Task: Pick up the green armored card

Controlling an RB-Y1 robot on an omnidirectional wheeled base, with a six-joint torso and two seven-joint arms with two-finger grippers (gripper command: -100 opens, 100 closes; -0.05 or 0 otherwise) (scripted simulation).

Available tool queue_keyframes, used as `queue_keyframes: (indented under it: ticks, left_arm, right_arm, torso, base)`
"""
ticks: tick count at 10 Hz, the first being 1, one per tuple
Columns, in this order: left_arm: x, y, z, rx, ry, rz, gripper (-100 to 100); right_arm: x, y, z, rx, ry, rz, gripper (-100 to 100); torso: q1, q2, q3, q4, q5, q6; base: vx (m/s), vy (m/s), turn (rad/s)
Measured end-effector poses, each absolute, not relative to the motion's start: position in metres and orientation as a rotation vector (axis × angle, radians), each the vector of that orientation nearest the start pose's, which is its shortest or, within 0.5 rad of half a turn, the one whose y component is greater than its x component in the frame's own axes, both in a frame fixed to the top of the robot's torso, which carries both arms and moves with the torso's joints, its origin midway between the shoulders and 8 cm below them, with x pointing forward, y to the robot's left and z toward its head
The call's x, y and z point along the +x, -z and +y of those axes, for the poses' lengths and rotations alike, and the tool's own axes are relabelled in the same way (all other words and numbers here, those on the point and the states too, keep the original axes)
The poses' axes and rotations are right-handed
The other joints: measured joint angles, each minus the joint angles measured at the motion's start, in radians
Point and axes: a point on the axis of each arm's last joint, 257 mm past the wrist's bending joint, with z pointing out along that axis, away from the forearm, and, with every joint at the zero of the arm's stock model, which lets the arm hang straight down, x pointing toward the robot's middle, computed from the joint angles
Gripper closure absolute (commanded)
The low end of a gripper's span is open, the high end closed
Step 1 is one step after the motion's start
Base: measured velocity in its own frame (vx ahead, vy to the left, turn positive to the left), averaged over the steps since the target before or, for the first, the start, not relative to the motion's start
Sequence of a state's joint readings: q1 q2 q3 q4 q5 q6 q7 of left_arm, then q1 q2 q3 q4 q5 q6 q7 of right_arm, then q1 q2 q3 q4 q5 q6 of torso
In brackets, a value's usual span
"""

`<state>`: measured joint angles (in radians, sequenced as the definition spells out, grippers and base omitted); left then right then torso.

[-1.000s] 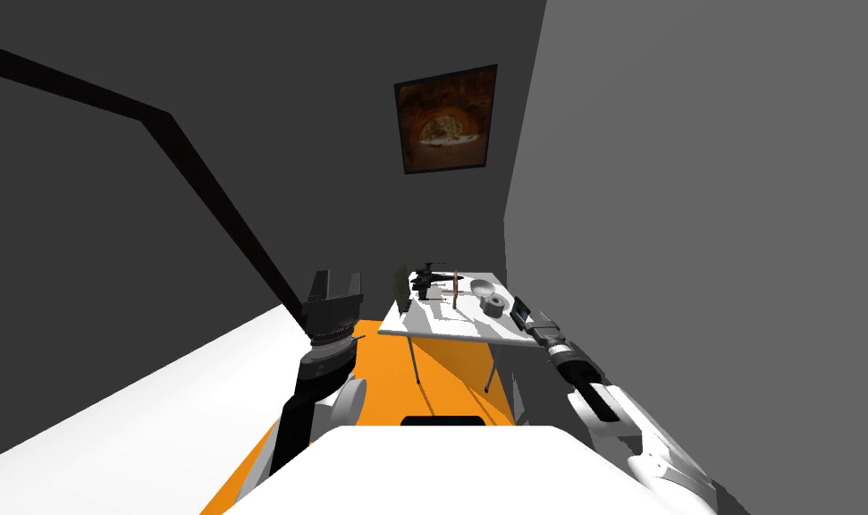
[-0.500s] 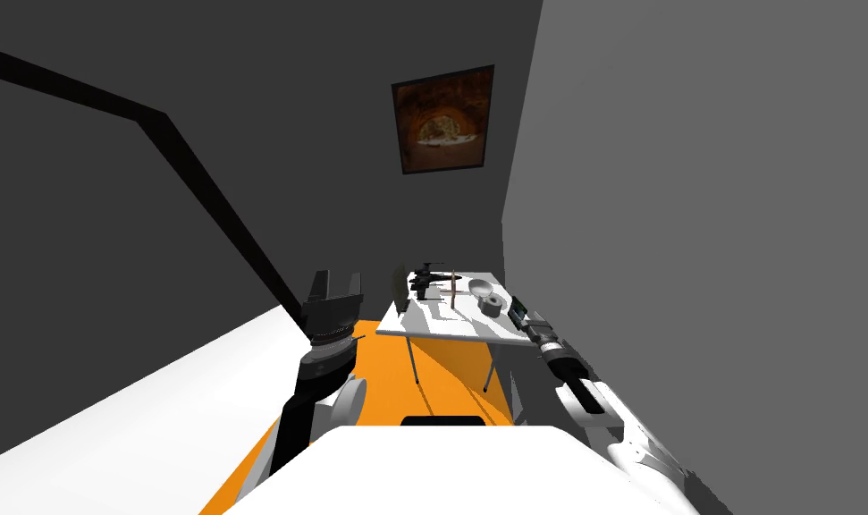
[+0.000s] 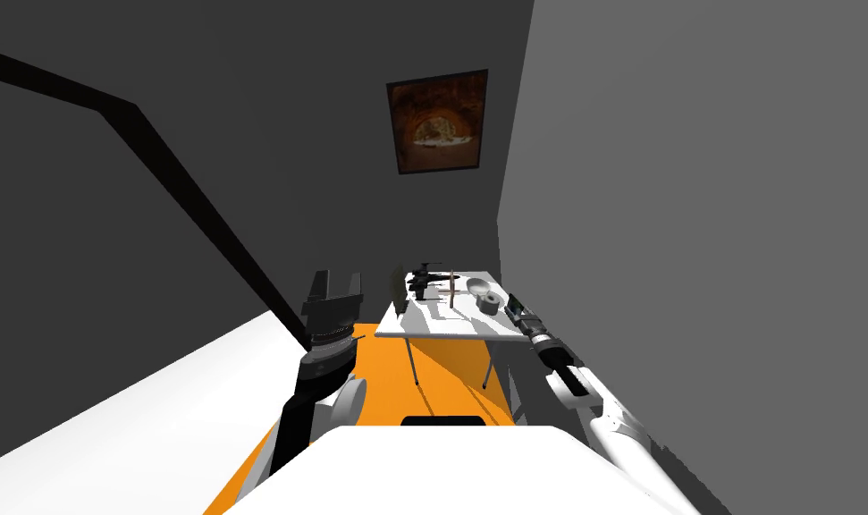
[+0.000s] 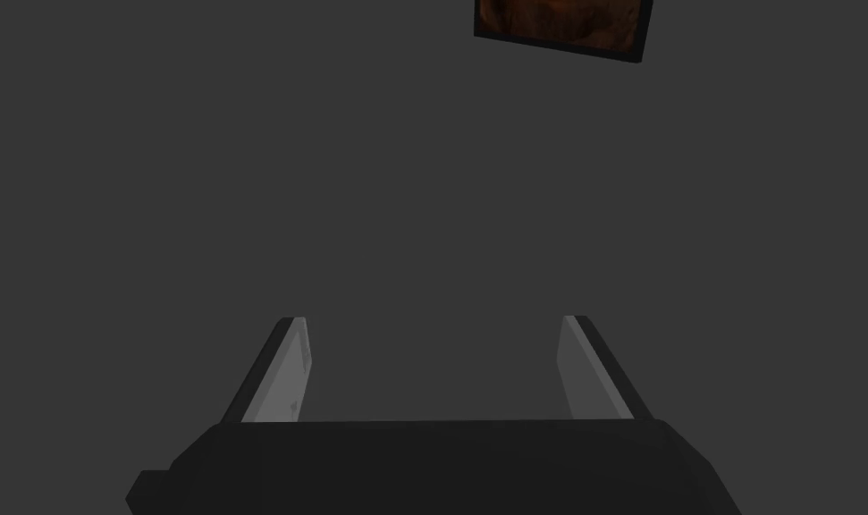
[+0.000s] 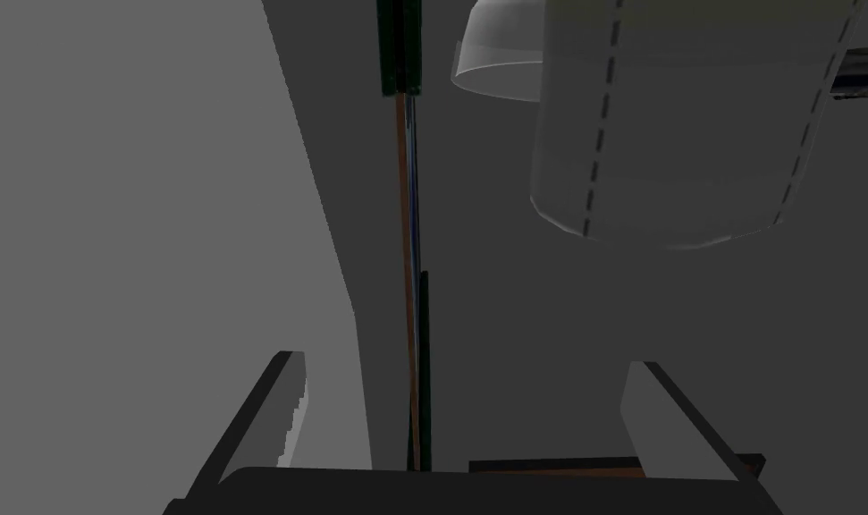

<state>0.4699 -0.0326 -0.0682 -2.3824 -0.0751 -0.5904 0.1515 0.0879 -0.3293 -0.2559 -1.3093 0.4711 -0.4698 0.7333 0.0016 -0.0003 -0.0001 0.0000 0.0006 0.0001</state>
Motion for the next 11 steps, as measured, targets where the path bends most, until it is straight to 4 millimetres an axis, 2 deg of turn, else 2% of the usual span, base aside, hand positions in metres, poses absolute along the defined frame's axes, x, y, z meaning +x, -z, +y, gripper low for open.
queue_keyframes:
  ticks: [7, 11]
  left_arm:
    - [0.307, -0.092, 0.243, -0.509, 1.52, 0.443, 0]
    - [0.307, -0.092, 0.243, -0.509, 1.52, 0.443, 0]
  right_arm:
    - [0.523, 0.253, -0.407, -0.001, -0.085, 1.487, -100]
    - [0.546, 0.244, -0.405, -0.035, -0.112, 1.478, -100]
  torso:
    - [0.001, 0.001, 0.0, 0.0, 0.0, 0.0]
    - [0.001, 0.0, 0.0, 0.0, 0.0, 0.0]
  base:
    - [-0.005, 0.038, -0.091]
    - [-0.003, 0.038, -0.059]
